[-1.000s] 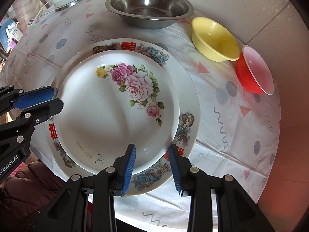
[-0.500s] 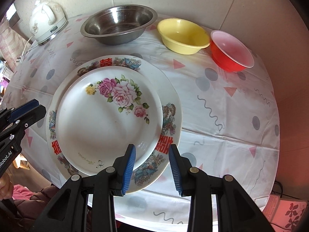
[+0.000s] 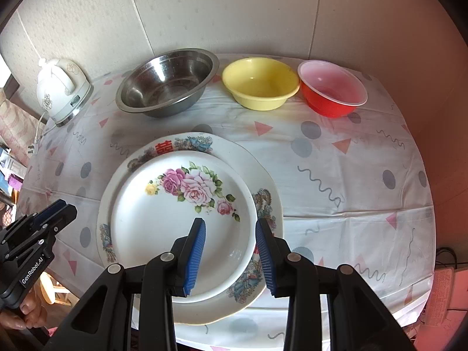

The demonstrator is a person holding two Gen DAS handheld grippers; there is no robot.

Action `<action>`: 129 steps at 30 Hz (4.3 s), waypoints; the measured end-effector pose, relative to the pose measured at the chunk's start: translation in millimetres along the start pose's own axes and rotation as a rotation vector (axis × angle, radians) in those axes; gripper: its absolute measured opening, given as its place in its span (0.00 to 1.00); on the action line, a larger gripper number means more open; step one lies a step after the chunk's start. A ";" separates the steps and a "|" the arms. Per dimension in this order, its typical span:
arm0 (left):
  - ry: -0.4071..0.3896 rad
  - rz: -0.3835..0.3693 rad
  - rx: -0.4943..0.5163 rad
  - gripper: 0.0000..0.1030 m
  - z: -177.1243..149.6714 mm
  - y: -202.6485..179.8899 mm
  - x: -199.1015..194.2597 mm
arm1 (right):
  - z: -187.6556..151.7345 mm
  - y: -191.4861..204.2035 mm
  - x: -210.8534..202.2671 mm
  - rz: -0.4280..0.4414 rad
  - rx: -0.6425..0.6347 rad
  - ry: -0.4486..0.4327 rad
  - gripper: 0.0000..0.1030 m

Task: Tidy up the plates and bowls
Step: 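Lower the rose plate onto the large plate and open the right gripper, then move the right gripper to the steel bowl rim and grasp it, then carry the steel bowl with the right gripper toward the kettle, then lower the steel bowl onto the cloth and open the right gripper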

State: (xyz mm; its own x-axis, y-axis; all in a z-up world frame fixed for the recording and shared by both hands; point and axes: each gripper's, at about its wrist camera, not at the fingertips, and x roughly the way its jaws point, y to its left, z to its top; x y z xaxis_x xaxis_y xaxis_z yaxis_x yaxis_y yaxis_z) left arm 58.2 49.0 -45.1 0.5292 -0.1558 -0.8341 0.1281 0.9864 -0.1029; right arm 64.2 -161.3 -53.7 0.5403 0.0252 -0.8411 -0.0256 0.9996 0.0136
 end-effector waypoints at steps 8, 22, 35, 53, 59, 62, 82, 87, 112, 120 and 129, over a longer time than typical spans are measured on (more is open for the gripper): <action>-0.008 0.032 -0.039 0.23 -3.1 11.2 -3.5 | 14.5 10.8 6.6 0.056 0.014 -0.028 0.35; -0.022 0.073 -0.079 0.23 -9.2 11.6 -12.3 | 8.5 -9.0 -8.5 0.142 0.089 -0.082 0.35; -0.004 0.117 -0.097 0.23 26.3 32.3 8.3 | 54.6 -8.4 23.1 0.277 0.150 -0.064 0.35; -0.027 0.036 -0.126 0.26 116.9 45.7 75.2 | 135.0 -3.9 103.1 0.298 0.235 0.029 0.35; -0.049 -0.053 -0.164 0.35 146.6 43.2 102.2 | 142.7 -8.1 119.5 0.297 0.242 0.042 0.35; -0.044 -0.056 -0.157 0.37 159.4 40.5 119.3 | 144.5 -6.0 123.2 0.299 0.219 0.040 0.31; -0.014 -0.082 -0.189 0.19 141.2 41.1 120.8 | 146.4 29.3 125.4 0.314 0.082 0.054 0.19; -0.026 -0.016 -0.212 0.20 116.4 57.4 95.1 | 132.9 57.2 120.2 0.351 0.018 0.075 0.19; -0.031 0.149 -0.364 0.22 3.3 105.3 14.5 | 55.0 154.5 108.6 0.417 -0.240 0.145 0.20; -0.033 0.236 -0.363 0.22 -9.4 107.0 13.7 | 43.3 168.2 106.2 0.369 -0.318 0.122 0.20; -0.055 0.323 -0.334 0.27 -18.1 105.0 8.6 | 34.7 174.8 102.4 0.335 -0.347 0.089 0.22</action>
State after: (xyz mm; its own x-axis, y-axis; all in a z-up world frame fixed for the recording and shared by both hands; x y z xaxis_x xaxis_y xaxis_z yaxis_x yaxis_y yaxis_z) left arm 61.0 152.2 -72.9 0.5424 0.1682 -0.8231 -0.3224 0.9464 -0.0190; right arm 144.2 16.5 -118.7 0.3810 0.3278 -0.8645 -0.4727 0.8726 0.1226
